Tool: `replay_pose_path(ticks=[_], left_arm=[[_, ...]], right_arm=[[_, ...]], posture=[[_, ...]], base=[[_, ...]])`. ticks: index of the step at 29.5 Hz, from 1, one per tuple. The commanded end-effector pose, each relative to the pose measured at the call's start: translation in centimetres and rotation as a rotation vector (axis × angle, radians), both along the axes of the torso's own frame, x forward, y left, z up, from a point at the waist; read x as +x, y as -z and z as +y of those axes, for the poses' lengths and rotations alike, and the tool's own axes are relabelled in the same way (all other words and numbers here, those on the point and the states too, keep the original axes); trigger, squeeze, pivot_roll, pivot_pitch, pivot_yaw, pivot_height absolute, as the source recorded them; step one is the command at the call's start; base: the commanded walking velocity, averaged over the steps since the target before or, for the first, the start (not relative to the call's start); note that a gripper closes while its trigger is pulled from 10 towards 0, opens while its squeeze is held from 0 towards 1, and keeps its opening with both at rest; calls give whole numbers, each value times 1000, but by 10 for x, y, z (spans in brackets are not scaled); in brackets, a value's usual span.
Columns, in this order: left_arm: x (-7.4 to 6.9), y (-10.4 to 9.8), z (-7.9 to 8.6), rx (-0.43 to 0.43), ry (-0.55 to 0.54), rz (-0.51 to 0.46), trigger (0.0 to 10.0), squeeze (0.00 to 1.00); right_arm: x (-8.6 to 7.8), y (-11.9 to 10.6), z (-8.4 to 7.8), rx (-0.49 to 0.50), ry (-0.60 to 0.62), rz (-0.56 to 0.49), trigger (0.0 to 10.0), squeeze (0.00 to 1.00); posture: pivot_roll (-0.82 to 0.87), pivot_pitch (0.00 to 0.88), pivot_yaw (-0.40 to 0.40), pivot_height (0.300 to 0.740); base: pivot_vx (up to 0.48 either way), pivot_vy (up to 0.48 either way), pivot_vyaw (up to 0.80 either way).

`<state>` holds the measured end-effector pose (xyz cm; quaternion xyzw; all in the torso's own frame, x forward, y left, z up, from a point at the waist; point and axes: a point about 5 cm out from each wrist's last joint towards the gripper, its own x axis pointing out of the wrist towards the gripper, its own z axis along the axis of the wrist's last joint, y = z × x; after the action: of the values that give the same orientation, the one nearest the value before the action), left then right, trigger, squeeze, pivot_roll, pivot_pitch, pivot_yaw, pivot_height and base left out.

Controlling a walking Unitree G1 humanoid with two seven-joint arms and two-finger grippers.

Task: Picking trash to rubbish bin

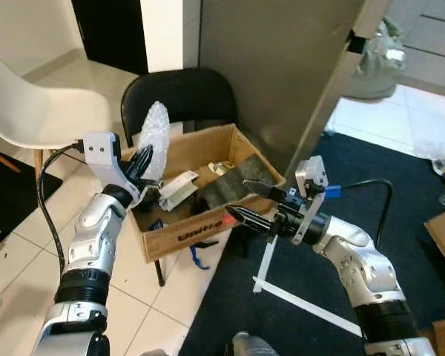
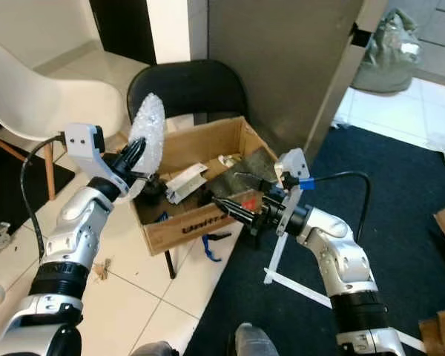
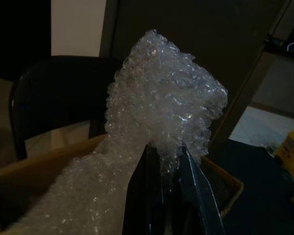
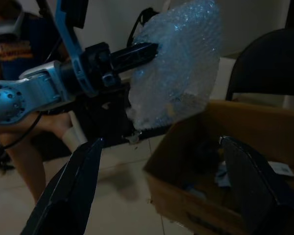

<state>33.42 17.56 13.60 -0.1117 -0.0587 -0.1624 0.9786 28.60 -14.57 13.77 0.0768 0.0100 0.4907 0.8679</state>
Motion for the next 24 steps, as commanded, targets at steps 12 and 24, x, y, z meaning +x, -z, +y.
replay_pose_path(ticks=[12, 24], left_arm=[[-5, 7, -13, -62, 218, 88, 10000, 0], [-6, 20, -2, -106, 199, 159, 10000, 0]], right_arm=[[-2, 4, -5, -46, -6, 38, 10000, 0], [-3, 3, -8, -76, -12, 14, 10000, 0]], posture=[[-71, 0, -35, 740], [-74, 0, -37, 740]], base=[[133, 0, -195], [0, 0, -126]])
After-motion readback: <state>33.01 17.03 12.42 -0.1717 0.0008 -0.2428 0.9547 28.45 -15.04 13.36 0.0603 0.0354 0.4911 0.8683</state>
